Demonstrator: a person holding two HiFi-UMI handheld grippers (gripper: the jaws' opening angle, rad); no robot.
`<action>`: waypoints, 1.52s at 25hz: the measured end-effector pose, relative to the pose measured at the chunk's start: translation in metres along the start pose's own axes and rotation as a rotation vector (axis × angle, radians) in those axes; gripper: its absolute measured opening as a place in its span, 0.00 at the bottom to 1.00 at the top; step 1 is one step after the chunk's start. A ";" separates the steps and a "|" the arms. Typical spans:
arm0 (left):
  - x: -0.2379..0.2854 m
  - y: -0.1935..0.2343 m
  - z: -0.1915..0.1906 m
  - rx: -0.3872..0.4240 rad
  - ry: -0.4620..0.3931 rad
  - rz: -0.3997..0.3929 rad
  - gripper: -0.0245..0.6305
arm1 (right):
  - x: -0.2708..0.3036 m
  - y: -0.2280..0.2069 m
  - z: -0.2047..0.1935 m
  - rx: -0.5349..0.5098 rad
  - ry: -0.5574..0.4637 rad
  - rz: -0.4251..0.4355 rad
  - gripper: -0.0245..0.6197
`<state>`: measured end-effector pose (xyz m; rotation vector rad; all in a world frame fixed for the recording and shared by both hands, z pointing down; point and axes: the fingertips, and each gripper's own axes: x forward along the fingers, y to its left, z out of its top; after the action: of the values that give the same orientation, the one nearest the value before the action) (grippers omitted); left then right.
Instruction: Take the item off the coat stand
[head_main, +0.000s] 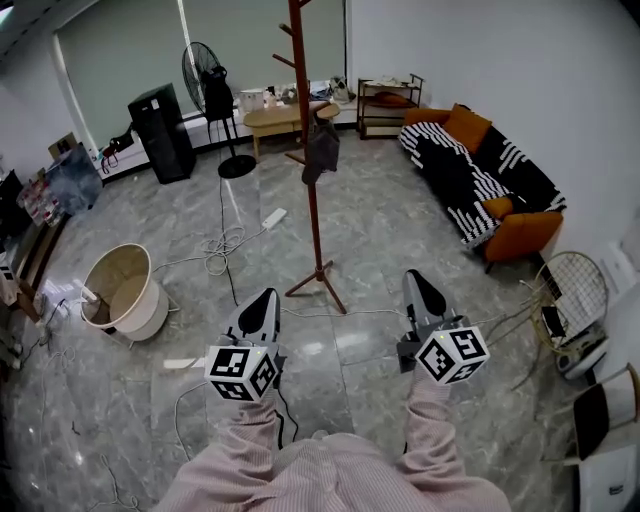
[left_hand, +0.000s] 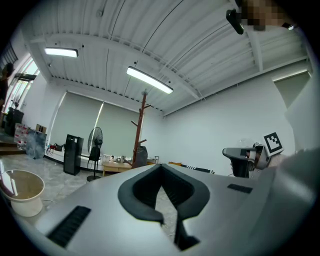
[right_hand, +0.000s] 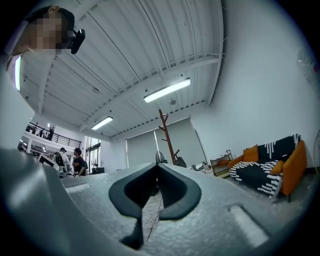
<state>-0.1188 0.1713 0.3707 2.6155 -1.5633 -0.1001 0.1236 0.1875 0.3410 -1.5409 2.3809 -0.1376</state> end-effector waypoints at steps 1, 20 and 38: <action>-0.001 -0.004 -0.002 0.000 0.002 -0.002 0.04 | -0.001 -0.001 -0.002 0.000 0.005 0.004 0.05; 0.033 0.000 -0.016 -0.017 0.025 0.028 0.04 | 0.034 -0.025 -0.024 0.015 0.065 0.063 0.11; 0.184 0.078 -0.016 -0.052 0.036 -0.034 0.04 | 0.178 -0.085 -0.050 0.006 0.099 0.035 0.24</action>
<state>-0.0982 -0.0263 0.3938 2.5904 -1.4851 -0.0945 0.1157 -0.0129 0.3738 -1.5218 2.4802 -0.2179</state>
